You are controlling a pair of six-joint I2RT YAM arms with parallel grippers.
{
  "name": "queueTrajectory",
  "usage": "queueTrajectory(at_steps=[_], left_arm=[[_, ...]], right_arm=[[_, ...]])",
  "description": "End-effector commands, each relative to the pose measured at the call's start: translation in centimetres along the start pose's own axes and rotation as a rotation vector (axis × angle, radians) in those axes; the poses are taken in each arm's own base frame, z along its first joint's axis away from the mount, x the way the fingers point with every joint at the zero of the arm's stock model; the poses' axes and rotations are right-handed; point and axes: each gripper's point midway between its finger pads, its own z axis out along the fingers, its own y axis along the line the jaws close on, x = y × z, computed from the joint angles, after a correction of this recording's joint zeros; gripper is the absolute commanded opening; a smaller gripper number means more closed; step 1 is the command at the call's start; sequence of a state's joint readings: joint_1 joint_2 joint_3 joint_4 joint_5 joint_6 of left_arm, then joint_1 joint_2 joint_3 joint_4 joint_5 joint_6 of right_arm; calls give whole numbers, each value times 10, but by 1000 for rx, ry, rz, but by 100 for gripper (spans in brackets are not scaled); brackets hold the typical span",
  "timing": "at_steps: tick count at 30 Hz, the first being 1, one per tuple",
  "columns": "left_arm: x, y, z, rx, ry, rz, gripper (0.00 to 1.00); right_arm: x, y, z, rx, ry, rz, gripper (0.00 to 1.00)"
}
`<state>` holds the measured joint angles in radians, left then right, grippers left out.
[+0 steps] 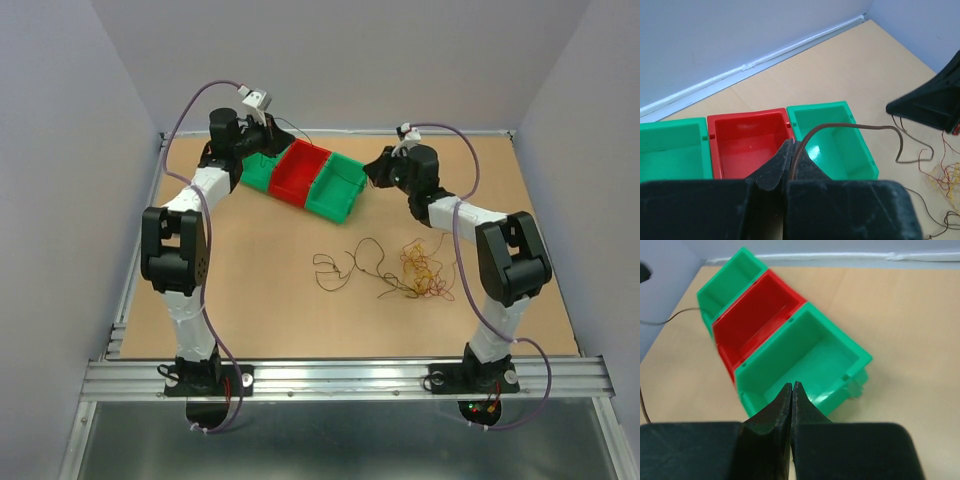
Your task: Untangle the cables
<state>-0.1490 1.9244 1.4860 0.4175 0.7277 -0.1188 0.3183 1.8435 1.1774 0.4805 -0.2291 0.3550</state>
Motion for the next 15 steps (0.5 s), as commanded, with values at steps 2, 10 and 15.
queueTrajectory(at_steps=[2,10,15], left_arm=[[-23,-1,9,20,-46,-6,0],[8,-13,-2,32,-15,-22,0],[19,-39,-13,2,20,113,0]], right_arm=[[-12,84,9,-305,-23,-116,0],[15,139,9,-445,4,-258,49],[24,146,-9,-533,-57,-292,86]])
